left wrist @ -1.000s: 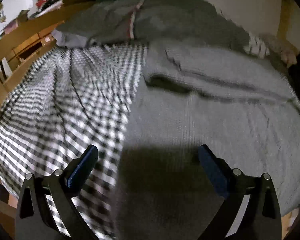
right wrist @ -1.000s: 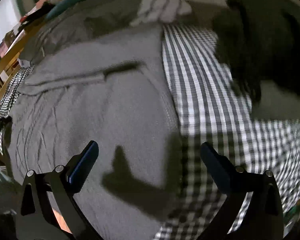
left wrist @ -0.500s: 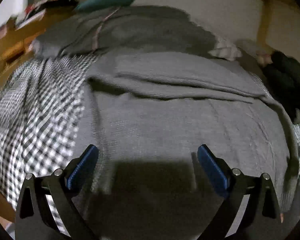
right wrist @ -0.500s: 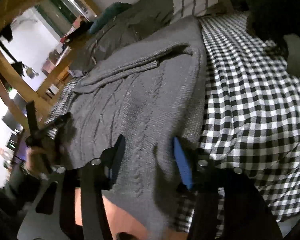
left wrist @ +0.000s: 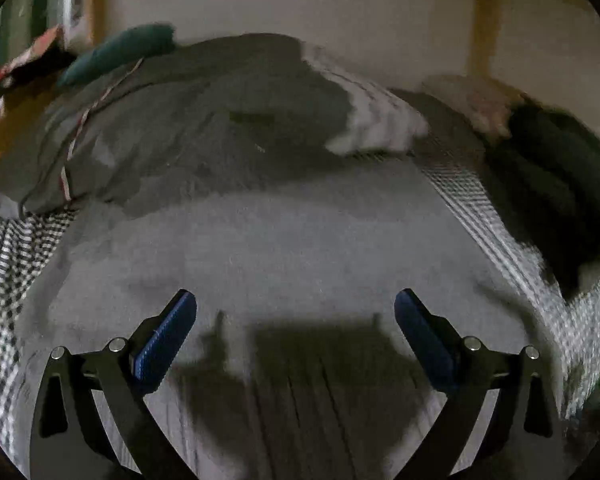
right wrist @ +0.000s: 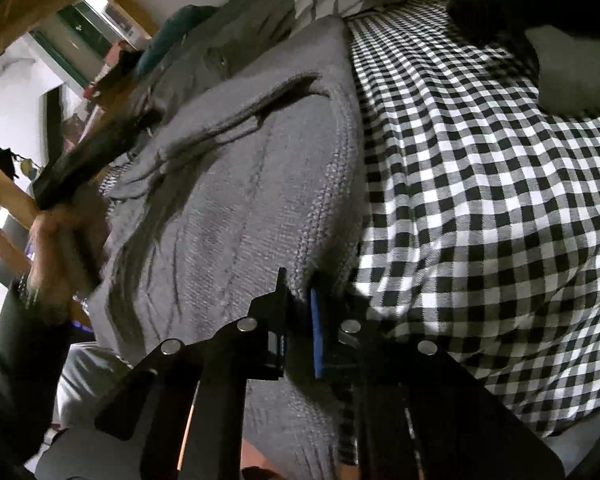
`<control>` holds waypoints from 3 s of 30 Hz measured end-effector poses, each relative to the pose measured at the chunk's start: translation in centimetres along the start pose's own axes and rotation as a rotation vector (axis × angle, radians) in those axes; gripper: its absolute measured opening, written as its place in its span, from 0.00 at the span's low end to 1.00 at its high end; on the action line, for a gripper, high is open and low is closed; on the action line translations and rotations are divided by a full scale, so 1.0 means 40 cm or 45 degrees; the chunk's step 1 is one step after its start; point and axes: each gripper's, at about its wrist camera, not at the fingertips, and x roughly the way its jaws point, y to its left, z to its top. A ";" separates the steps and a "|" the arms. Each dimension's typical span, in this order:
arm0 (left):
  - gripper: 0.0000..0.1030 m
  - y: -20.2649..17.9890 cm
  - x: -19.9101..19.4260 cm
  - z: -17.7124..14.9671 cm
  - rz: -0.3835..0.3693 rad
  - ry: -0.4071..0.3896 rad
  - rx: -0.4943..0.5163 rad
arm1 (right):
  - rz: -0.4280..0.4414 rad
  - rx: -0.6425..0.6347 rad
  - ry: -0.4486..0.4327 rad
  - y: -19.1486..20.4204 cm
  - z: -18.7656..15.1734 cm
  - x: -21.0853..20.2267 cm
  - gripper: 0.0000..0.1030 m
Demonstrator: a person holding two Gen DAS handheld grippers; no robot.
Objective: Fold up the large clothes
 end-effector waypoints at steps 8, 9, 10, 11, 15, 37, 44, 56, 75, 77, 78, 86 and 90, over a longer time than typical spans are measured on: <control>0.96 0.088 0.253 0.011 0.107 0.289 -0.056 | -0.003 0.039 0.014 -0.002 0.017 0.041 0.10; 0.96 0.088 0.251 0.007 0.110 0.274 -0.064 | 0.021 0.038 -0.002 0.001 0.023 0.039 0.09; 0.96 0.087 0.251 0.005 0.108 0.266 -0.069 | 0.116 0.048 -0.054 0.011 0.028 0.024 0.09; 0.96 0.089 0.251 0.003 0.100 0.262 -0.076 | 0.173 0.055 -0.083 0.022 0.042 0.022 0.08; 0.96 0.090 0.246 -0.006 0.086 0.262 -0.081 | 0.372 0.015 -0.219 0.117 0.094 -0.025 0.08; 0.95 0.404 0.076 0.011 0.139 0.032 -0.185 | 0.609 -0.573 -0.144 0.649 0.135 0.193 0.08; 0.96 0.504 0.164 -0.047 0.076 0.246 -0.189 | 0.701 -0.641 -0.174 0.768 0.143 0.205 0.08; 0.95 0.559 0.097 -0.087 0.014 0.199 -0.203 | 0.334 -0.808 0.342 0.793 0.028 0.457 0.47; 0.95 0.538 0.123 -0.073 0.050 0.198 -0.169 | -0.483 -0.073 0.166 0.592 0.847 0.554 0.89; 0.95 0.540 0.122 -0.075 0.049 0.200 -0.170 | -0.618 -0.090 0.204 0.600 0.867 0.636 0.72; 0.95 0.538 0.123 -0.074 0.051 0.202 -0.170 | -0.674 -0.068 0.246 0.587 0.872 0.668 0.61; 0.94 0.545 0.081 -0.051 -0.066 0.215 -0.181 | -0.619 -0.117 0.238 0.581 0.866 0.653 0.12; 0.94 0.596 -0.025 -0.012 -0.269 0.227 -0.295 | -0.532 -0.153 0.144 0.644 0.891 0.575 0.12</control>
